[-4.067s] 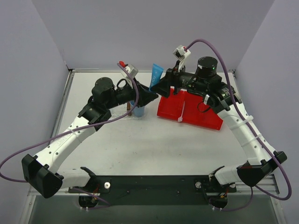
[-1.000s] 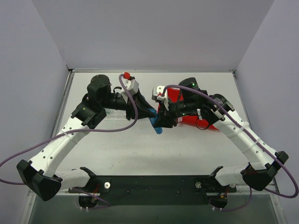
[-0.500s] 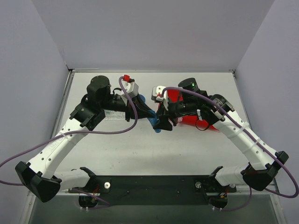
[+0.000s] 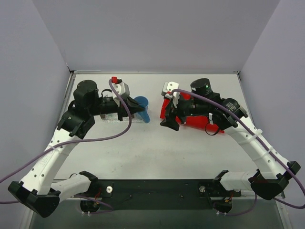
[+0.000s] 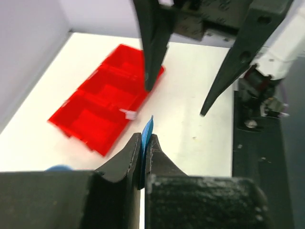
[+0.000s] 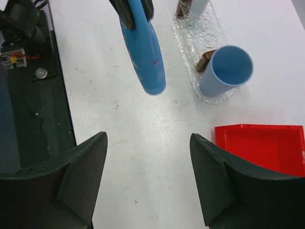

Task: Prepare toiletry sets of a toothbrush and toothpaste on the tray

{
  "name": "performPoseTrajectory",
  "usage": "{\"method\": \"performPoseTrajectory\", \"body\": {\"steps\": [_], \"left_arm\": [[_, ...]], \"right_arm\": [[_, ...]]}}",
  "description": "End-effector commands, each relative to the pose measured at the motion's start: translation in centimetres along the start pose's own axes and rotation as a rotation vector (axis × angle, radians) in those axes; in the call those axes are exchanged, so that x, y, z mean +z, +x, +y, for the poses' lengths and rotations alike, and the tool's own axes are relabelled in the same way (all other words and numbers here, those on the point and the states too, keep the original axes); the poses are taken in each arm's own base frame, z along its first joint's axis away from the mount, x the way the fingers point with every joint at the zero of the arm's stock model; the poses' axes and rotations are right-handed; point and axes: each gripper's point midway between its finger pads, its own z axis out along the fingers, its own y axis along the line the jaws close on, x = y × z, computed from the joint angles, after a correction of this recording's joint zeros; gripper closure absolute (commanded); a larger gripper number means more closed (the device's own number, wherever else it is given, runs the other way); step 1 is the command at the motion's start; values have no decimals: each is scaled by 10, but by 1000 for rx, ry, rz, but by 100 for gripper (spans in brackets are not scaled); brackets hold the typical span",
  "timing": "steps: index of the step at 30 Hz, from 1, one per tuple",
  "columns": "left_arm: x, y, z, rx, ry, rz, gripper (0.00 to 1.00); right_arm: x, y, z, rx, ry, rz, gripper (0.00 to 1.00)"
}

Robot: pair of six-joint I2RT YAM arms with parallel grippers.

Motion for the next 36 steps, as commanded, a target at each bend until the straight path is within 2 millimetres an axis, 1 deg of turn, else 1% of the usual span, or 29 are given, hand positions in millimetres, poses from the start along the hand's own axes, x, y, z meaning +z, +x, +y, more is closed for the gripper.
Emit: {"method": "performPoseTrajectory", "body": {"steps": [1,2,3,5,6,7,8,9,10,11,12,14,15,16,17,18,19,21,22,23,24,26,27,28,30,33,36], "left_arm": [[-27,-5,46,72,-283,-16,100],[-31,0,55,63,-330,-10,100],[-35,-3,63,66,-375,-25,100],[-50,4,88,52,-499,-18,100],[-55,3,97,51,-538,-31,100],[-60,6,106,40,-574,-30,100],[-69,11,119,27,-636,-25,100],[-73,17,128,15,-668,-24,100],[-76,21,136,4,-700,-20,100],[-84,27,145,-7,-739,-16,100],[-87,34,153,-22,-768,-19,100],[-94,46,166,-43,-811,-11,100],[-96,44,172,-32,-836,-25,100],[-97,58,176,-49,-849,-8,100],[-97,64,179,-58,-857,0,100],[-99,58,185,-34,-870,-34,100],[-98,69,188,-50,-872,-21,100],[-99,73,195,-51,-888,-34,100],[-98,78,199,-56,-894,-33,100],[-98,87,200,-67,-896,-26,100],[-98,82,203,-50,-901,-51,100],[-99,94,208,-60,-913,-47,100],[-100,94,211,-53,-918,-56,100],[-101,99,214,-59,-925,-50,100],[-100,103,216,-61,-925,-51,100],[-101,114,219,-74,-933,-40,100],[-103,119,221,-77,-938,-39,100]], "right_arm": [[-13,-2,-30,20,142,-26,35],[-14,2,-34,37,157,-18,35],[-15,4,-38,48,168,-19,35],[-20,8,-50,85,212,-25,36],[-20,12,-53,93,224,-30,36],[-23,13,-56,109,240,-38,36],[-27,17,-62,118,271,-39,36],[-25,26,-63,133,277,-30,36],[-29,23,-65,124,295,-51,36],[-31,27,-67,128,315,-49,36],[-29,34,-68,133,320,-41,36],[-34,38,-69,132,339,-45,36],[-35,40,-69,131,345,-47,36],[-35,46,-68,135,348,-40,36],[-35,50,-69,139,353,-37,36],[-37,52,-71,141,363,-38,37],[-36,57,-70,147,363,-31,37],[-36,62,-71,151,363,-30,37],[-36,63,-71,152,363,-31,37],[-34,68,-70,159,358,-23,37],[-33,70,-71,159,358,-25,37],[-31,74,-70,164,350,-24,37],[-31,74,-69,164,348,-27,38],[-31,75,-70,165,347,-28,38],[-30,78,-70,169,346,-25,38],[-28,83,-72,178,345,-20,38],[-27,83,-72,182,340,-27,38]]}}
